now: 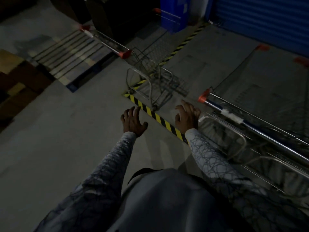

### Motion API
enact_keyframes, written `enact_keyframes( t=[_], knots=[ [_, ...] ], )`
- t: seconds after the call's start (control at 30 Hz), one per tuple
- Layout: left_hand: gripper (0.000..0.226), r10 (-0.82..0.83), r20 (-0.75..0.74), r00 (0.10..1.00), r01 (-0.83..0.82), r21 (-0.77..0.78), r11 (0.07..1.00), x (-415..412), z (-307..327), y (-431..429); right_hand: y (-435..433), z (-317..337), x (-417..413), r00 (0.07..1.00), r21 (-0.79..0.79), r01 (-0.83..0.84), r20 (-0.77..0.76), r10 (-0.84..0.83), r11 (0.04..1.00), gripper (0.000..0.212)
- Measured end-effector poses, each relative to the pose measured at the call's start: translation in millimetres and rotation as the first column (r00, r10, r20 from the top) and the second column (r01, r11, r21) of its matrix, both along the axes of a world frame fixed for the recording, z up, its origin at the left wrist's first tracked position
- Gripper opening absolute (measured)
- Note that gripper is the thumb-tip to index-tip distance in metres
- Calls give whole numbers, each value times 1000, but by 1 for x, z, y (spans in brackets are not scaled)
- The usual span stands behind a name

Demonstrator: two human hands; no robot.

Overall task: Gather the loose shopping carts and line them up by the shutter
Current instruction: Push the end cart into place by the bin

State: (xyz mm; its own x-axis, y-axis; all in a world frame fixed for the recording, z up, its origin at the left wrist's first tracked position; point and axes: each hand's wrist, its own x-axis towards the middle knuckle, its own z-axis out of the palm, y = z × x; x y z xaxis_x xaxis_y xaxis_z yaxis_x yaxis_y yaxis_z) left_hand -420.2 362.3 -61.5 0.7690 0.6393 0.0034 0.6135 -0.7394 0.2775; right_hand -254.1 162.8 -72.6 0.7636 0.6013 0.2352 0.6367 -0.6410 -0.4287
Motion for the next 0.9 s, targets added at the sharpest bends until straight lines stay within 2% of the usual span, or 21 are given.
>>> enact_keyframes(
  t=[0.2, 0.4, 0.5, 0.6, 0.7, 0.8, 0.83, 0.9],
  knots=[
    [90, 35, -1, 999, -35, -14, 999, -4, 1, 66, 70, -9, -8, 990, -69, 39, -134, -48, 997, 41],
    [89, 72, 23, 997, -71, -47, 996, 16, -8, 121, 143, -11, 31, 966, -69, 121, -222, -134, 990, 36],
    [88, 106, 35, 994, -104, -41, 994, 36, -11, 165, 202, -2, 53, 977, 24, 120, -182, -113, 993, 37],
    [89, 137, 47, 989, -137, -8, 991, 59, -7, 222, 276, 25, 75, 985, 217, 100, -158, -66, 971, 42],
    [90, 153, 46, 987, -154, 17, 988, 85, 11, 281, 343, 60, 100, 998, 330, 9, -62, 12, 944, 49],
    [92, 162, 83, 983, -166, 44, 985, 117, 39, 337, 398, 82, 117, 994, 283, -104, -7, 110, 953, 47],
    [93, 152, 105, 983, -158, 57, 986, 129, 47, 355, 414, 86, 120, 989, 217, -135, -28, 144, 967, 50],
    [94, 102, 128, 986, -114, 87, 990, 149, 58, 386, 444, 88, 120, 974, -22, -203, -107, 199, 979, 61]
  ],
)
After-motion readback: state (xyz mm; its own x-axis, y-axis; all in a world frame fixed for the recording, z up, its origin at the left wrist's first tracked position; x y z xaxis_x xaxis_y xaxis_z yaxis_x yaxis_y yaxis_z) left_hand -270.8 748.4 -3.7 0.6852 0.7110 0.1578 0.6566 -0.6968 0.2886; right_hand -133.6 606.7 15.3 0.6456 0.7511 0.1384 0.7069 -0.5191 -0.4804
